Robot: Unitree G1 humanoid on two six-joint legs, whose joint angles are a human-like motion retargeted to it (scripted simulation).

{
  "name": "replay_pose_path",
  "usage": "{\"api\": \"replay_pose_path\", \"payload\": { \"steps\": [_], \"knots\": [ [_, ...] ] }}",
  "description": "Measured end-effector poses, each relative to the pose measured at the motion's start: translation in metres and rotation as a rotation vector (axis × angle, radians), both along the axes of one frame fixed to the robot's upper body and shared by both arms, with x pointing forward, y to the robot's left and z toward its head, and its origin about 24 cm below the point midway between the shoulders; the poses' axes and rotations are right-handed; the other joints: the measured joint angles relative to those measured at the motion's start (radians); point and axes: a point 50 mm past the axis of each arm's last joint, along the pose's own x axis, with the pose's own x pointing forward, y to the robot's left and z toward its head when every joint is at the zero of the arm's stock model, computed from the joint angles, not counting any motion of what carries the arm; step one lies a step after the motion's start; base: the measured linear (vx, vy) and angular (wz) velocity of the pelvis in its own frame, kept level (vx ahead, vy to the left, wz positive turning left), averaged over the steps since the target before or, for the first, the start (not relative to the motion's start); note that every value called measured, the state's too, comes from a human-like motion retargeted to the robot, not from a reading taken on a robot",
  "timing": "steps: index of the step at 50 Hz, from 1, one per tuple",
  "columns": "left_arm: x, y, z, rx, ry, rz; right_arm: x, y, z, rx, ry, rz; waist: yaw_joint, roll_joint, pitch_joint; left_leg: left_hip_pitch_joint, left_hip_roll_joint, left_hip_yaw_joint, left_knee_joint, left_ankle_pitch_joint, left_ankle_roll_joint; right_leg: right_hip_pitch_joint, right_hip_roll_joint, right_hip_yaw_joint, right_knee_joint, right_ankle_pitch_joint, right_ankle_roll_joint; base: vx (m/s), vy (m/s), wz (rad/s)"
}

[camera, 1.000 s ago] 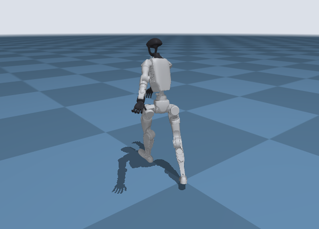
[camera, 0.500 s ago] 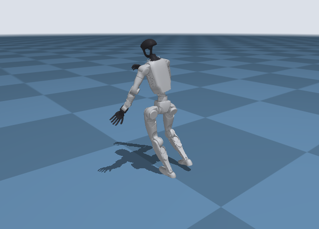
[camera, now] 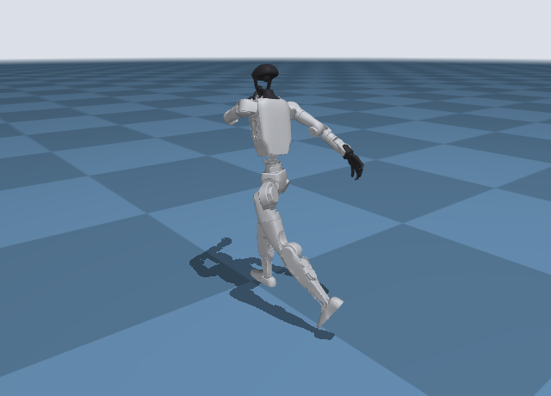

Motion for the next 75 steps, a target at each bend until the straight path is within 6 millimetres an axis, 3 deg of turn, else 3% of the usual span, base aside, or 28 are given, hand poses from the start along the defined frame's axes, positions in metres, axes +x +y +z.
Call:
{"api": "replay_pose_path", "payload": {
  "steps": [3,5,7,9,11,13,15,17,18,19,22,26,30,34,38,42,43,46,48,49,53,58,63,67,70,72,73,75],
  "knots": [
    [0.057,0.065,-0.070,0.049,0.140,0.287,0.111,-0.024,-0.069,-0.052,-0.232,0.211,0.103,0.008,0.065,-0.305,-0.041,0.142,0.619,-0.482,0.146,-0.117,0.042,0.095,0.299,-0.133,0.034,0.71,-0.43,-1.97],
    [0.090,0.137,-0.144,0.112,0.323,0.570,0.219,-0.042,-0.095,-0.159,-0.409,0.447,0.186,0.024,0.043,-0.534,-0.058,0.207,0.889,-0.732,0.225,-0.185,0.109,0.163,0.380,-0.181,0.068,0.72,-0.28,-2.31],
    [0.092,0.232,-0.237,0.177,0.597,0.913,0.347,-0.044,-0.095,-0.304,-0.661,0.706,0.280,0.019,-0.009,-0.731,-0.102,0.243,0.983,-0.848,0.280,-0.190,0.176,0.239,0.366,-0.206,0.095,0.82,-0.20,-2.54],
    [0.048,0.329,-0.324,0.255,0.898,1.274,0.471,-0.015,-0.064,-0.401,-0.994,0.948,0.390,-0.009,-0.067,-0.880,-0.154,0.265,0.936,-0.853,0.312,-0.131,0.222,0.330,0.273,-0.194,0.124,0.91,-0.12,-2.54],
    [-0.030,0.410,-0.383,0.357,1.175,1.622,0.568,0.039,-0.010,-0.408,-1.366,1.185,0.513,-0.071,-0.127,-0.968,-0.206,0.288,0.767,-0.786,0.337,-0.017,0.218,0.437,0.102,-0.145,0.156,1.01,-0.03,-2.29],
    [-0.121,0.475,-0.406,0.438,1.404,1.948,0.626,0.105,0.057,-0.342,-1.714,1.413,0.638,-0.169,-0.171,-0.990,-0.265,0.317,0.510,-0.668,0.352,0.127,0.151,0.540,-0.107,-0.059,0.184,1.10,0.06,-2.05],
    [-0.213,0.522,-0.397,0.402,1.592,2.260,0.649,0.167,0.128,-0.247,-2.022,1.585,0.767,-0.274,-0.182,-0.943,-0.318,0.329,0.199,-0.503,0.340,0.263,0.059,0.604,-0.271,0.069,0.202,1.17,0.15,-2.09],
    [-0.297,0.543,-0.377,0.201,1.772,2.521,0.646,0.218,0.198,-0.159,-2.335,1.667,0.885,-0.317,-0.174,-0.855,-0.313,0.312,-0.069,-0.343,0.287,0.382,0.023,0.598,-0.342,0.229,0.187,1.23,0.25,-2.05],
    [-0.337,0.546,-0.365,-0.067,-1.762,-2.506,0.637,0.240,0.232,-0.110,-2.500,1.686,0.929,-0.317,-0.165,-0.807,-0.296,0.309,-0.169,-0.285,0.251,0.447,0.019,0.560,-0.364,0.310,0.177,1.25,0.32,-1.63],
    [-0.372,0.545,-0.352,0.030,-1.688,-2.412,0.624,0.260,0.266,0.062,2.628,-1.682,0.957,-0.310,-0.153,-0.765,-0.277,0.317,-0.242,-0.249,0.215,0.513,0.020,0.502,-0.382,0.375,0.179,1.26,0.36,-1.22],
    [-0.449,0.534,-0.311,0.089,-1.495,-2.203,0.565,0.305,0.353,-0.034,2.340,-1.329,0.976,-0.288,-0.117,-0.710,-0.235,0.392,-0.355,-0.223,0.129,0.662,0.050,0.430,-0.448,0.404,0.219,1.18,0.39,-0.09],
    [-0.490,0.530,-0.265,-0.206,-1.386,-2.071,0.467,0.344,0.427,-0.043,1.914,-1.032,0.992,-0.276,-0.079,-0.773,-0.198,0.537,-0.404,-0.277,0.090,0.705,0.063,0.420,-0.477,0.274,0.292,1.03,0.37,0.25],
    [-0.498,0.529,-0.254,-0.357,-1.344,-2.015,0.381,0.359,0.455,-0.061,1.586,-0.841,1.063,-0.245,-0.070,-0.878,-0.123,0.545,-0.408,-0.361,0.090,0.774,0.051,0.437,-0.398,0.041,0.283,1.01,0.41,-0.22],
    [-0.500,0.509,-0.285,-0.201,-1.403,-1.920,0.345,0.358,0.447,-0.131,1.448,-0.764,1.133,-0.321,-0.132,-0.907,-0.067,0.613,-0.408,-0.330,0.111,0.801,-0.001,0.475,-0.358,0.055,0.293,1.15,0.45,-0.56],
    [-0.445,0.510,-0.342,-0.076,-1.581,-1.981,0.375,0.351,0.414,-0.252,1.566,-0.886,1.159,-0.472,-0.190,-0.873,-0.103,0.747,-0.376,-0.156,0.154,0.782,-0.077,0.460,-0.283,0.342,0.258,1.26,0.56,-0.02],
    [-0.299,0.522,-0.403,-0.415,-1.888,-2.305,0.457,0.324,0.348,-0.274,1.829,-1.295,1.147,-0.569,-0.138,-0.866,-0.224,0.658,-0.208,-0.242,0.248,0.672,-0.120,0.420,0.027,0.530,0.266,1.23,0.55,1.33],
    [-0.251,0.516,-0.415,0.588,1.924,2.386,0.478,0.311,0.328,-0.236,1.899,-1.417,1.123,-0.576,-0.116,-0.877,-0.255,0.625,-0.139,-0.301,0.264,0.602,-0.125,0.410,0.175,0.456,0.254,1.14,0.43,1.97],
    [-0.103,0.471,-0.424,0.827,1.470,2.038,0.532,0.257,0.254,-0.066,2.165,-1.785,0.998,-0.564,-0.072,-0.885,-0.319,0.541,0.043,-0.474,0.264,0.380,-0.154,0.364,0.561,0.175,0.165,1.09,0.29,1.91],
    [-0.014,0.428,-0.402,0.837,1.161,1.871,0.553,0.211,0.195,0.059,2.379,-2.045,0.896,-0.534,-0.063,-0.848,-0.335,0.490,0.106,-0.563,0.241,0.233,-0.157,0.354,0.740,0.030,0.100,1.09,0.15,1.25],
    [0.023,0.408,-0.384,0.803,1.019,1.819,0.557,0.186,0.163,-0.098,-2.234,1.957,0.843,-0.514,-0.063,-0.809,-0.334,0.466,0.107,-0.593,0.229,0.164,-0.140,0.361,0.796,-0.018,0.073,1.10,0.10,0.81],
    [0.123,0.343,-0.286,0.555,0.578,1.704,0.519,0.091,0.044,-0.121,-1.648,1.650,0.632,-0.402,-0.081,-0.593,-0.277,0.381,-0.016,-0.606,0.192,-0.072,0.022,0.409,0.805,-0.081,0.028,1.11,0.04,0.44],
    [0.167,0.270,-0.191,0.264,0.408,1.428,0.383,0.010,-0.056,0.070,-1.022,1.407,0.370,-0.225,-0.147,-0.396,-0.142,0.295,-0.191,-0.360,0.107,-0.185,0.162,0.329,0.326,0.060,0.051,1.16,-0.08,0.88],
    [0.156,0.156,-0.107,0.190,0.240,0.901,0.203,-0.024,-0.084,0.169,-0.505,0.809,0.139,-0.152,-0.157,-0.194,-0.077,0.211,-0.320,-0.083,-0.011,-0.062,0.104,0.199,-0.332,0.142,0.140,1.29,-0.27,1.71],
    [0.103,0.078,-0.048,0.161,0.052,0.494,0.111,-0.009,-0.070,0.178,-0.252,0.456,0.028,-0.117,-0.125,-0.087,0.004,0.139,-0.359,0.013,-0.058,-0.051,0.056,0.170,-0.482,0.096,0.169,1.18,-0.45,1.40],
    [0.069,0.045,-0.041,0.128,0.060,0.269,0.077,0.005,-0.059,0.185,-0.170,0.332,0.010,-0.078,-0.131,-0.057,0.045,0.086,-0.328,0.028,-0.053,-0.038,0.015,0.082,-0.470,0.062,0.135,1.06,-0.53,0.73],
    [0.052,0.038,-0.030,0.082,0.048,0.164,0.093,0.009,-0.070,0.130,-0.226,0.255,0.034,-0.043,-0.071,-0.042,0.055,0.057,-0.272,0.066,-0.039,-0.035,-0.017,0.003,-0.371,0.143,0.089,1.02,-0.56,0.11],
    [0.052,0.036,-0.042,0.123,0.089,0.156,0.100,0.010,-0.074,0.142,-0.275,0.243,0.048,-0.027,-0.059,-0.036,0.062,0.048,-0.233,0.101,-0.030,-0.041,-0.017,0.001,-0.299,0.205,0.067,1.03,-0.58,-0.40],
    [0.061,0.048,-0.070,0.174,0.145,0.222,0.128,0.011,-0.087,0.143,-0.372,0.238,0.093,0.007,-0.010,-0.046,0.079,0.053,-0.109,0.171,-0.020,-0.073,0.006,0.018,-0.080,0.145,0.026,1.03,-0.59,-0.96]
  ]
}}
